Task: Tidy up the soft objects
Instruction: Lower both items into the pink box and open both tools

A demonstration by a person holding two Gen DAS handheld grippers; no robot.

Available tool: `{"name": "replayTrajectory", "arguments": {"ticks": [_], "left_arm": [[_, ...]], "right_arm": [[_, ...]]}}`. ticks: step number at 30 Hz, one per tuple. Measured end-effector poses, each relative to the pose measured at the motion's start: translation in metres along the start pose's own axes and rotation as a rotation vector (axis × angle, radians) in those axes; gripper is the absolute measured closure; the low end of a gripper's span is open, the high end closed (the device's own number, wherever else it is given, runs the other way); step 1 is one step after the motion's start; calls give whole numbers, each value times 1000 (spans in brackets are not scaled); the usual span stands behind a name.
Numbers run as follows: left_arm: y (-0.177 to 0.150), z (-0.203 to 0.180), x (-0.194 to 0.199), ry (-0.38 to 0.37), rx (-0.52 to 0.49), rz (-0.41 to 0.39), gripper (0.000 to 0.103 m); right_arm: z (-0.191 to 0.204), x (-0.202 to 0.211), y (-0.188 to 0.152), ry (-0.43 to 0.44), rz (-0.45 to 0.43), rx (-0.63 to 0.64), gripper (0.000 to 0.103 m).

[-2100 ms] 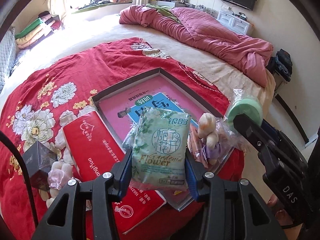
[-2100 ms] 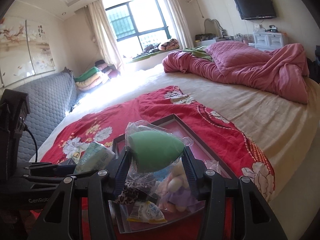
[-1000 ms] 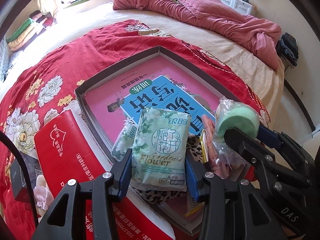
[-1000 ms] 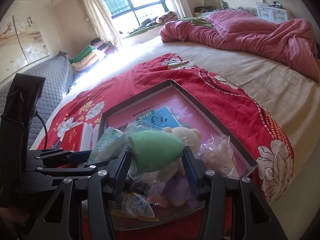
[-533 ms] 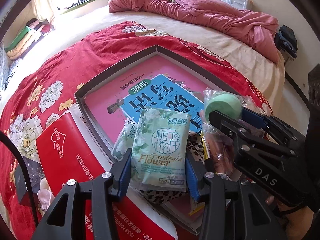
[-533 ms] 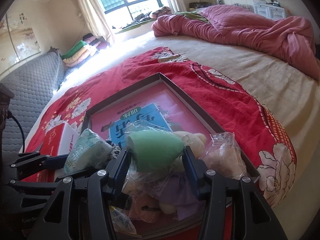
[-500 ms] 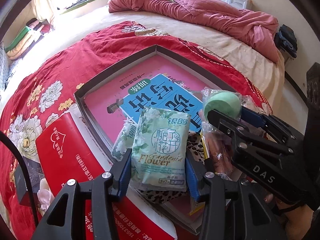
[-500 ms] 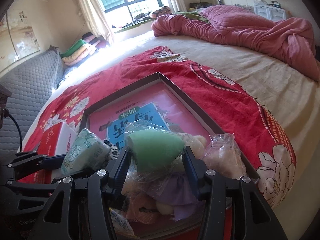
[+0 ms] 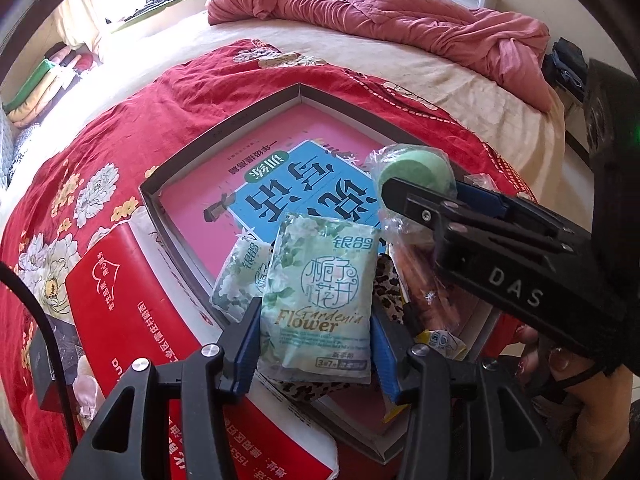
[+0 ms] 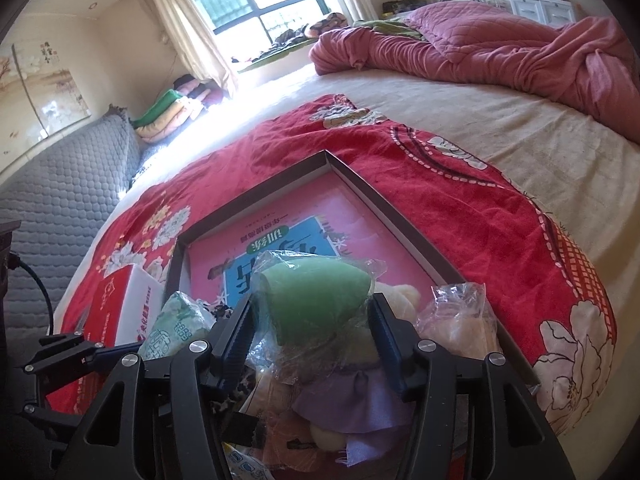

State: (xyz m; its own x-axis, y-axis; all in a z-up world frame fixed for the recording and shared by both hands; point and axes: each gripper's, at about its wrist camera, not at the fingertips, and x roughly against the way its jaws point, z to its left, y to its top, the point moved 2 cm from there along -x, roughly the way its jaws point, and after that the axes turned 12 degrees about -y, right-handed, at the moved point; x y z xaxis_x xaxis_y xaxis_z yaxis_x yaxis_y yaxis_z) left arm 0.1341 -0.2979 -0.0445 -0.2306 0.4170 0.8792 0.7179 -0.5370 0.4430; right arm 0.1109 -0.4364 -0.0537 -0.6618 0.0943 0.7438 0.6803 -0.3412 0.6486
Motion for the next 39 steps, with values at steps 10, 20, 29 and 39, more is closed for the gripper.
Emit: {"name": "replayTrajectory", "arguments": {"ticks": [10,20,29,39], "left_arm": [[0,-1,-1,-7,4,15,53],[0,-2,-2,-6,6,12,52],[-1,-2,4,-67,32,-7,39],[-3,2,19,-112,78,-54,31]], "right_arm": [[23,-43,21,-106,90,179,45],[21,-41,19,-116,77,191,31],[2,3,21,-120,-26,108,27],[-20,52,29,-126,-127,9,26]]}}
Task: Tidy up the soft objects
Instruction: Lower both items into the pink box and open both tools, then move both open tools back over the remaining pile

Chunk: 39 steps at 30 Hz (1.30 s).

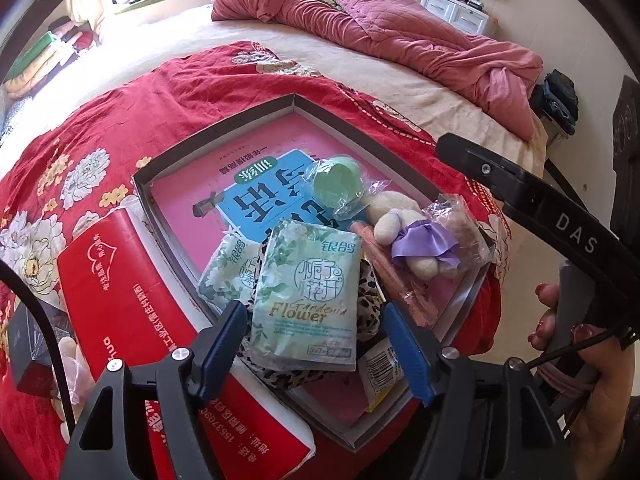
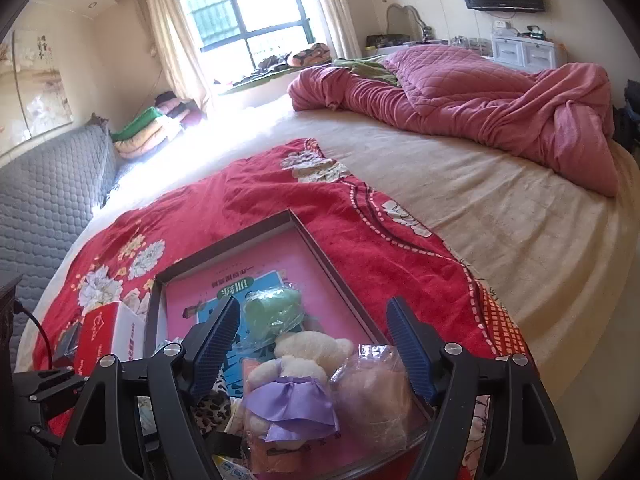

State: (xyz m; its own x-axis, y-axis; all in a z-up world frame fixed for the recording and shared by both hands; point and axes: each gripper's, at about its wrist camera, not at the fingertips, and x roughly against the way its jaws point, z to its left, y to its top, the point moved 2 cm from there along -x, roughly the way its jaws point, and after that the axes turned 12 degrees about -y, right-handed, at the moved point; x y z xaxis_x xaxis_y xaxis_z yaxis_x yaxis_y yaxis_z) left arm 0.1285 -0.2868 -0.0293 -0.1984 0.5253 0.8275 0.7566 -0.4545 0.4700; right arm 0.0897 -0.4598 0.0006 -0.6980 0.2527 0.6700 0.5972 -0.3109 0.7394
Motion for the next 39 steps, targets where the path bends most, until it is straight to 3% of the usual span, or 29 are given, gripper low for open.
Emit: {"name": "replayTrajectory", "arguments": {"ticks": [15,39], "left_arm": [[-7,2,43,38,14,-89,26],[-48,11,108,95,40,-176,26]], "right_arm": [[13,32,-7,-7,-31,61,26],[60,89,-17,23,-89,210,26]]}}
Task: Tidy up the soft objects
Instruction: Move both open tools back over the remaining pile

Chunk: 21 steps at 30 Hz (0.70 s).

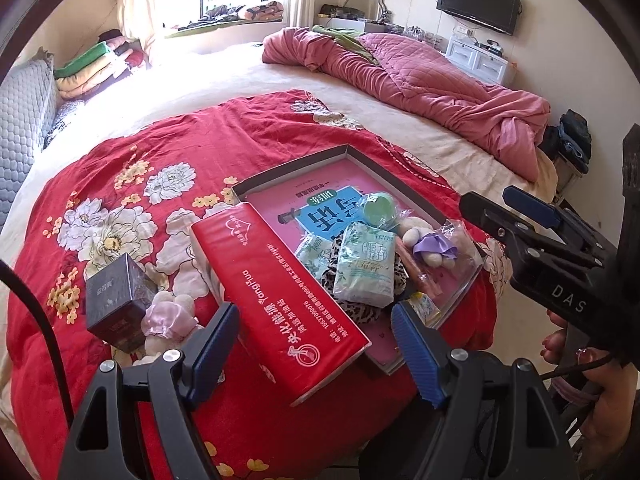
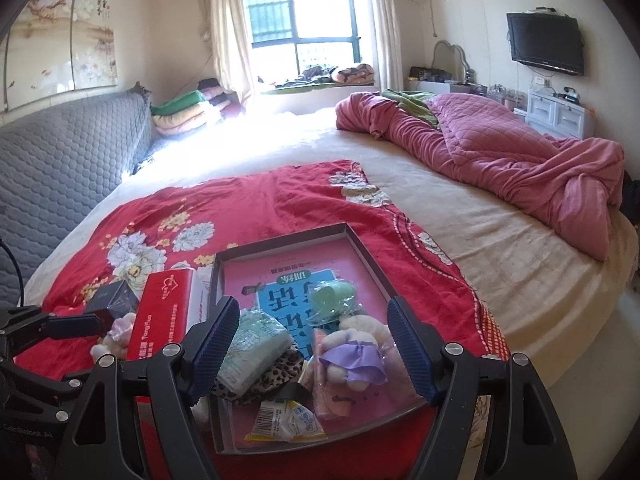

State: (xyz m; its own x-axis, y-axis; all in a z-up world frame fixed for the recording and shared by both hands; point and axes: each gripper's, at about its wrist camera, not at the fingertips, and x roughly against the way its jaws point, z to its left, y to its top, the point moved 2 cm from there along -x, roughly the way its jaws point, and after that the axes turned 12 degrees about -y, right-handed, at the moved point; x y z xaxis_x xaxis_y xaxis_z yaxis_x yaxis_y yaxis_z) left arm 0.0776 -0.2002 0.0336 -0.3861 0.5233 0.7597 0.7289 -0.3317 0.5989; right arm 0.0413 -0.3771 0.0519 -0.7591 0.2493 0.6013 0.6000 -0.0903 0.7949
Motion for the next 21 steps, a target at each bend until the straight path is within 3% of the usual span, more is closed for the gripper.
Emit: {"name": "replayTrajectory", "arguments": {"ticks": [21], "left_arm": [[-30,40,46,54,70,-36,26]], "right_arm": [[64,40,-6,97,-18,145,25]]}}
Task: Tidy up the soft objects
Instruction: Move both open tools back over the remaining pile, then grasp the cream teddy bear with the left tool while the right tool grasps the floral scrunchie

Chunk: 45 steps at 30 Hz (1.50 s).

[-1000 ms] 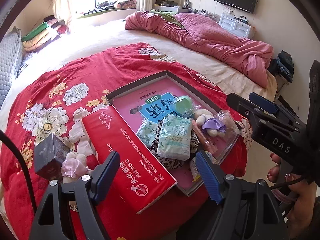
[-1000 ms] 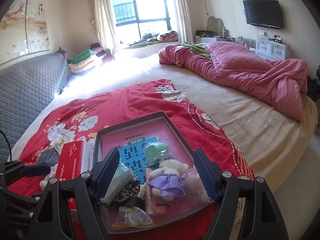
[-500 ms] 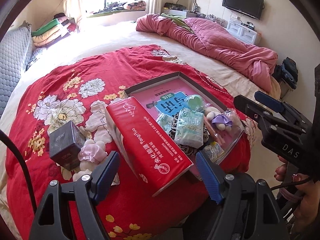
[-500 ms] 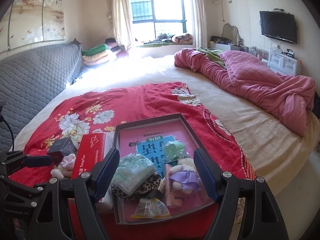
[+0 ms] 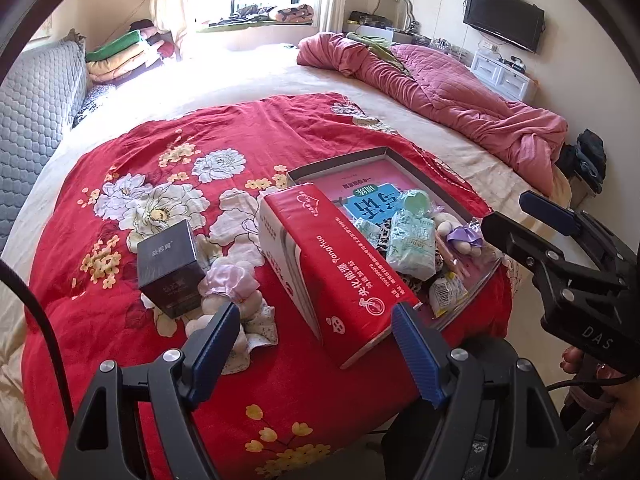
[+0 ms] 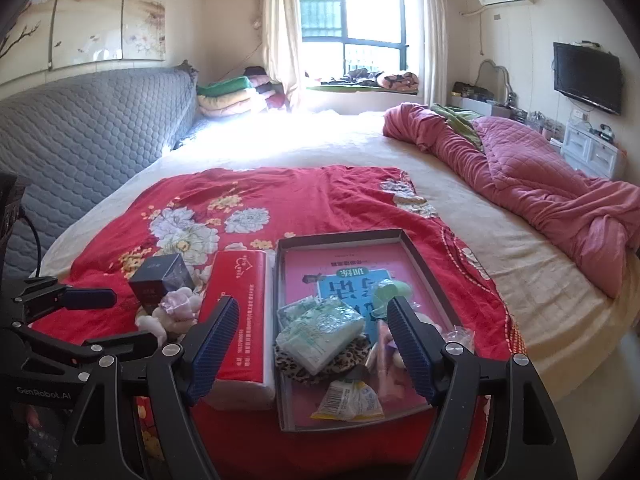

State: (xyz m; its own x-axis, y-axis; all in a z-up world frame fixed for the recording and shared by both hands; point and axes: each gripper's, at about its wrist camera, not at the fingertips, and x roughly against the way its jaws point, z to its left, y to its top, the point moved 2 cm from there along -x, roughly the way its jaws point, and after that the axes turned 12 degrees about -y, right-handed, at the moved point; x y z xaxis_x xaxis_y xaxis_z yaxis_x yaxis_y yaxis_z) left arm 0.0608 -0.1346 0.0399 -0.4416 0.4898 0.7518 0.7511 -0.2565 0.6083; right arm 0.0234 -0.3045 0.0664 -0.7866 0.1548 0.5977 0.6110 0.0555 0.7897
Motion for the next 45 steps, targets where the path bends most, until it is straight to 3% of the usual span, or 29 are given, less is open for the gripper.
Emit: {"name": "replayTrajectory", "arguments": {"ticks": [15,25,37,45], "left_arm": [[-17,29,15,28,48,-2,26],[-38,72,12,47,145,24,26],[-57,111,-25,22,265,94,26],[-38,118,-58,30,240,130,26]], "right_arm": [[50,12,-3,89,10,98,25],[73,8,-7,122,26,166,25],[100,-14,-17,157,78,241,25],[111,-31,-23,153,112,288,25]]}}
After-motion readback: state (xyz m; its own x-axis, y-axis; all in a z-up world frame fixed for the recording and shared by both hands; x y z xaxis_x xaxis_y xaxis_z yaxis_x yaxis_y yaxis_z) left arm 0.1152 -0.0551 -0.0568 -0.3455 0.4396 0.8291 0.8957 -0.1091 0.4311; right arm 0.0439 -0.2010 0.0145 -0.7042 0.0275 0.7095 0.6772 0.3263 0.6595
